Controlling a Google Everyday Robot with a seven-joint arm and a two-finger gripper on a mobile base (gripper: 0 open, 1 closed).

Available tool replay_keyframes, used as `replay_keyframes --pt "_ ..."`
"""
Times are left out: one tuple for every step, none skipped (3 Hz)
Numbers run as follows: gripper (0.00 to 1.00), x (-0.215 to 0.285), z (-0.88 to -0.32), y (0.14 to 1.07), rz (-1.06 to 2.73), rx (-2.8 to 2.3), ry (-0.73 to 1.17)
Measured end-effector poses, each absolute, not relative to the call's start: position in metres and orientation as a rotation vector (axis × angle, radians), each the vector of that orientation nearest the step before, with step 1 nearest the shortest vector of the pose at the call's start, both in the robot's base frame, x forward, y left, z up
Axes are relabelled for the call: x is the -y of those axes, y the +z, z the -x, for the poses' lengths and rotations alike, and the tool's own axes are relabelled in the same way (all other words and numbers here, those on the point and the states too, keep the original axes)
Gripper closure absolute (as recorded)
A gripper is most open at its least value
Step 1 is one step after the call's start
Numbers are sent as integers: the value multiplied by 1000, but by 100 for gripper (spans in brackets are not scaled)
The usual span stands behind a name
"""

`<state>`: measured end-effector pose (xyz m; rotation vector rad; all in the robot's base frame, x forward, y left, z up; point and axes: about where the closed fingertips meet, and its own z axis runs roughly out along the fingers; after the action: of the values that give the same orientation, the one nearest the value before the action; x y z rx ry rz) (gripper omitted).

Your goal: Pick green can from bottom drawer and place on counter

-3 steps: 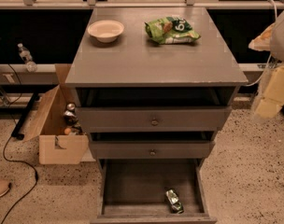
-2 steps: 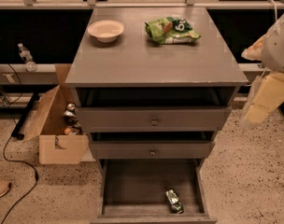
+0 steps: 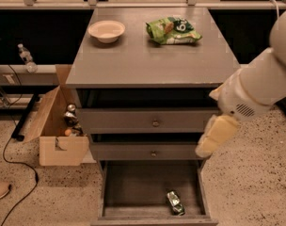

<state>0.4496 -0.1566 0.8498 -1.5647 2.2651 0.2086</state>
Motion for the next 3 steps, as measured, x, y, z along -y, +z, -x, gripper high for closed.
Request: replay_keyframes --pt "0 133 -447 800 1467 -2265 292" --pt "0 130 -457 800 1435 -2237 261" --pt "0 130 -457 800 1435 -2237 261"
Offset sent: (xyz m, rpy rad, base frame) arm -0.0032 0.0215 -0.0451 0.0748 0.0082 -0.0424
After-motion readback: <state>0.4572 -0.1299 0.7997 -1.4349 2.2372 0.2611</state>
